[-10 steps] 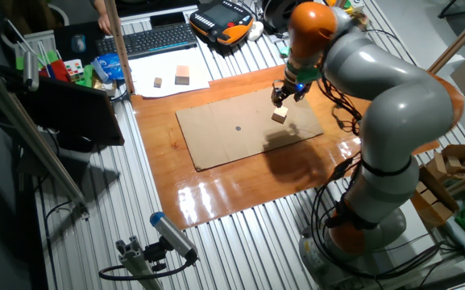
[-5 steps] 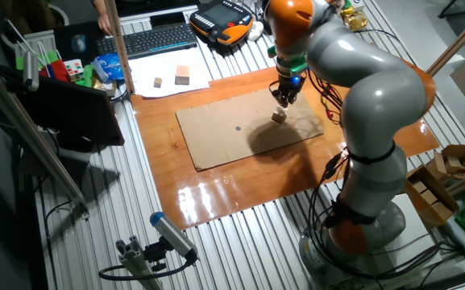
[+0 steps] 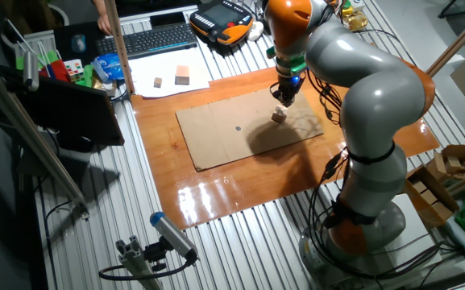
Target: Grab the block and place it at the designated location
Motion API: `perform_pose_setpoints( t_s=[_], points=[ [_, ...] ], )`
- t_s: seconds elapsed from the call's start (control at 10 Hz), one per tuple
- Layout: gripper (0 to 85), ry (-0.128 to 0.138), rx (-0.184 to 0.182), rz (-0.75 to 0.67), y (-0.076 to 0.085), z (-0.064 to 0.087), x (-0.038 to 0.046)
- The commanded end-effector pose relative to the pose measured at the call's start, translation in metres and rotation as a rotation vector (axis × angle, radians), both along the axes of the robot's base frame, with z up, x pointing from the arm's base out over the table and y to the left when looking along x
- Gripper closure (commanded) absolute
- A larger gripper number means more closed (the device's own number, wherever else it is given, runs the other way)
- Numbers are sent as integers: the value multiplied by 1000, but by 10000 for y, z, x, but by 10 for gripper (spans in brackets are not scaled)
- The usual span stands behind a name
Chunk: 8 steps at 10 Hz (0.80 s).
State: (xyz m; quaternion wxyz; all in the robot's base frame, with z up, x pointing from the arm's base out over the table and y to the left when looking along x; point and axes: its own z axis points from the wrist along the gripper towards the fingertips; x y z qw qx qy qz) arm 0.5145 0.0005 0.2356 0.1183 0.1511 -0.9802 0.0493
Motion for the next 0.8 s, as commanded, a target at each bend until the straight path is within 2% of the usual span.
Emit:
perform_pose_setpoints(
  t_s=[0.0,0.5,0.6,0.7],
  points=[
    [843,0,1,0,0,0,0],
    [843,5,-1,-8,0,1,2],
    [843,-29,2,-5,0,1,2],
    [843,-95,50,2,0,1,2]
  ],
)
